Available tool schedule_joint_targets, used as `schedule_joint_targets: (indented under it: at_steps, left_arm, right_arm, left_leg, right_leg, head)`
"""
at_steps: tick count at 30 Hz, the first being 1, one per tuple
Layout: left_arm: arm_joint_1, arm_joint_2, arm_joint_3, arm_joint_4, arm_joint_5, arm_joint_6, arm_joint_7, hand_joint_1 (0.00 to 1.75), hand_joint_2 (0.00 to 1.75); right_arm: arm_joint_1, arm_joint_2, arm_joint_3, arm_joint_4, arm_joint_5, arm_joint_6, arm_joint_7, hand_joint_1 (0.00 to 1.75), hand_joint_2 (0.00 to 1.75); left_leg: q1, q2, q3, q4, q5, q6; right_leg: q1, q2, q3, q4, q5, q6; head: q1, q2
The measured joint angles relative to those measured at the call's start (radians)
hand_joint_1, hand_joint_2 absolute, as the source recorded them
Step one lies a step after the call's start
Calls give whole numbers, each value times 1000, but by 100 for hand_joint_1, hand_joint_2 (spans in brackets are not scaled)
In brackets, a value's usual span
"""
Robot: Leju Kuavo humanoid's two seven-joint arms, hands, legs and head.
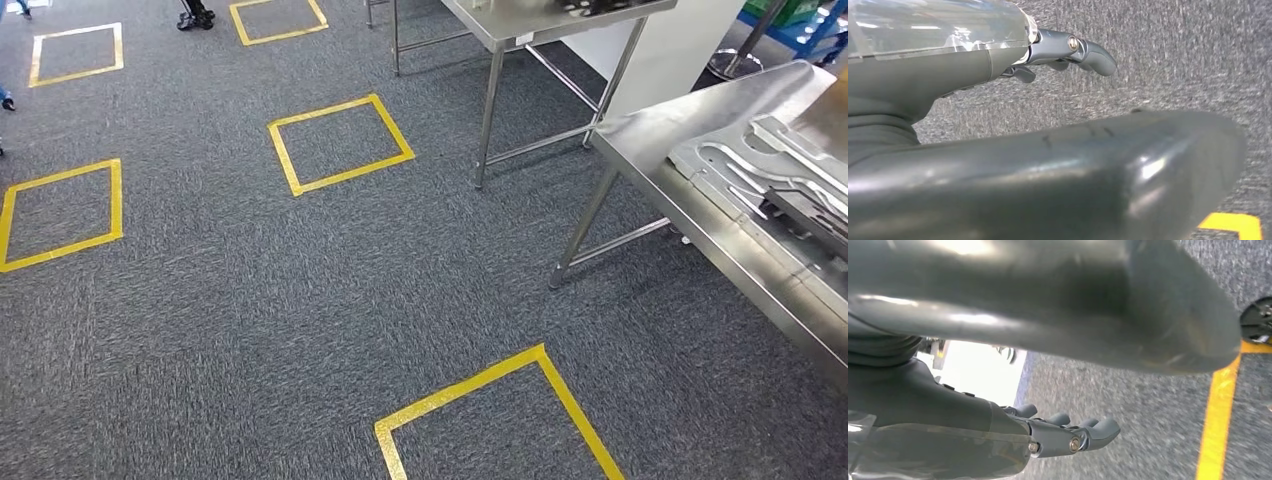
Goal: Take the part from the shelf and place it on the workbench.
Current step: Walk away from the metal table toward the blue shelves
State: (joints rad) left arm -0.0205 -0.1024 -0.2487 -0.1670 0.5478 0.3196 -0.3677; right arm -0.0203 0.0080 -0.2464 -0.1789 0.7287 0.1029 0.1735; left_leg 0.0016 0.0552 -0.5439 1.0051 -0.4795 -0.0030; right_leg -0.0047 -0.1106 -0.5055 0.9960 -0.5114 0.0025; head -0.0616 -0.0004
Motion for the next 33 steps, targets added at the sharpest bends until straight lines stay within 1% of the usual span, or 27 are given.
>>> schedule_joint_targets:
  at_steps: [1,2,4,5,6,7,8,9,10,11,12,13,15,16,17,19,21,22,23,24,25,26,28,29,30,32,33]
  left_arm:
    - [1,0,0,0,0,1,0,0,0]
    - [3,0,0,0,-1,2,2,0,0]
    - [3,0,0,0,-3,5,5,0,0]
    - [2,0,0,0,-4,6,6,0,0]
    - [0,-1,0,0,-5,7,6,0,0]
    - [-1,-1,0,0,-6,8,6,0,0]
    - [-1,-1,0,0,-7,10,7,0,0]
    - [-1,-1,0,0,-7,12,7,0,0]
    - [0,-1,0,0,-7,14,7,0,0]
    - [0,-1,0,0,-7,15,7,0,0]
    - [-1,-2,0,0,-8,16,7,0,0]
    - [-2,-2,0,0,-9,17,7,0,0]
    - [-4,-3,-1,0,-12,17,7,0,0]
    - [-3,-3,-2,0,-14,18,7,0,0]
    - [-2,-3,-2,0,-15,18,7,0,0]
    - [-2,-3,-2,0,-17,19,7,0,0]
    - [-6,-3,-2,0,-19,19,7,0,0]
    - [-7,-3,-3,0,-20,19,7,0,0]
    - [-8,-3,-3,0,-21,19,7,0,0]
    - [-7,-3,-3,0,-21,20,7,0,0]
    - [-6,-3,-3,0,-22,20,8,0,0]
    - [-5,-3,-3,0,-23,20,9,0,0]
    - [-6,-3,-4,0,-25,21,10,0,0]
    - [-7,-3,-5,0,-26,21,11,0,0]
    - [-9,-3,-7,0,-26,21,13,0,0]
    - [-9,-1,-10,0,-27,23,17,0,0]
    - [-8,0,-11,0,-27,24,18,0,0]
  right_arm:
    - [-4,0,0,0,0,0,-1,0,0]
    - [-8,0,0,0,0,0,-1,0,0]
    - [-10,0,0,0,1,0,-3,0,0]
    - [-7,0,0,0,1,0,-4,0,0]
    - [-5,0,0,0,2,0,-4,0,0]
    - [-3,0,0,0,2,0,-4,0,0]
    - [-2,0,0,0,2,0,-5,0,0]
    - [-1,0,0,0,1,0,-5,0,0]
    - [0,0,0,0,-1,0,-6,0,0]
    - [1,0,0,0,-3,0,-7,0,0]
    - [2,0,0,0,-6,0,-8,0,0]
    - [2,0,0,0,-8,0,-9,0,0]
    - [0,0,-1,1,-10,0,-10,0,0]
    - [-4,0,-1,0,-10,0,-11,0,0]
    - [-7,1,-1,0,-11,-1,-11,0,0]
    - [-9,2,-2,0,-11,-2,-11,0,0]
    - [-4,2,-2,0,-12,-3,-10,0,0]
    - [-2,2,-2,0,-12,-3,-10,0,0]
    - [-2,2,-2,0,-12,-4,-10,0,0]
    - [-2,2,-3,0,-12,-5,-9,0,0]
    - [-2,3,-3,0,-12,-5,-9,0,0]
    - [-3,3,-3,0,-12,-6,-9,0,0]
    - [-4,5,-5,0,-12,-6,-7,0,0]
    - [-4,5,-6,0,-12,-6,-6,0,0]
    - [-6,6,-7,0,-12,-6,-5,0,0]
    - [-12,8,-9,0,-12,-7,-2,0,0]
    - [-15,8,-9,0,-12,-8,0,0,0]
  left_leg:
    - [-1,-11,-1,-2,2,6]
    - [0,-20,0,-7,6,13]
    - [3,-39,3,-17,14,27]
    - [4,-47,4,-19,18,31]
    - [3,-58,2,-19,19,34]
    - [2,-69,0,-18,20,36]
    - [0,-82,-1,-18,21,37]
    - [0,-96,-1,-17,21,37]
    - [-1,-110,1,-16,20,36]
    - [-1,-124,2,-14,19,35]
    - [-1,-137,2,-11,18,32]
    - [-2,-149,0,-8,17,27]
    - [-3,-169,-7,-4,17,16]
    - [-2,-179,-11,-4,18,9]
    - [0,-179,-13,-2,17,4]
    - [-1,-139,-33,37,-10,-5]
    - [0,-85,-88,154,-74,-11]
    - [3,-76,-122,224,-105,-14]
    - [6,-72,-147,276,-123,-17]
    - [9,-69,-155,295,-120,-20]
    - [11,-64,-142,270,-99,-22]
    - [12,-53,-110,209,-65,-22]
    - [9,-7,-34,64,-9,-17]
    - [6,8,-12,21,3,-12]
    - [2,16,-5,3,5,-6]
    - [-1,-5,-6,0,8,6]
    - [0,-15,-4,-4,12,12]
  right_leg:
    - [-1,-8,3,-2,0,6]
    - [-4,-2,6,1,-4,13]
    - [-9,42,-11,44,-40,22]
    - [-11,73,-35,96,-72,25]
    - [-11,93,-69,164,-107,25]
    - [-11,102,-103,232,-134,25]
    - [-11,105,-128,278,-143,25]
    - [-11,107,-137,288,-131,24]
    - [-11,110,-126,257,-99,23]
    - [-12,120,-100,194,-56,21]
    - [-13,143,-71,124,-21,18]
    - [-14,163,-48,68,1,15]
    - [-13,184,-31,20,11,9]
    - [-11,174,-30,17,11,4]
    - [-12,163,-29,14,14,-2]
    - [-13,137,-25,6,17,-17]
    - [-11,107,-23,2,16,-27]
    - [-8,92,-23,3,15,-30]
    - [-7,78,-23,3,14,-30]
    - [-6,64,-22,3,13,-30]
    - [-6,52,-20,3,11,-29]
    - [-6,41,-17,3,8,-27]
    - [-3,21,-8,4,2,-18]
    - [-1,13,-4,4,-1,-13]
    - [0,4,-1,5,-3,-8]
    - [1,-12,3,3,-5,3]
    - [-2,-6,4,7,-11,9]
  head:
    - [0,0]
    - [0,0]
    - [0,0]
    - [0,0]
    - [0,0]
    - [0,0]
    - [0,0]
    - [0,0]
    - [0,0]
    - [0,0]
    - [0,0]
    - [0,0]
    - [0,0]
    - [0,0]
    - [0,0]
    - [0,0]
    - [0,0]
    - [0,0]
    - [0,0]
    - [0,0]
    - [0,0]
    - [0,0]
    - [0,0]
    - [0,0]
    - [0,0]
    - [0,0]
    - [0,0]
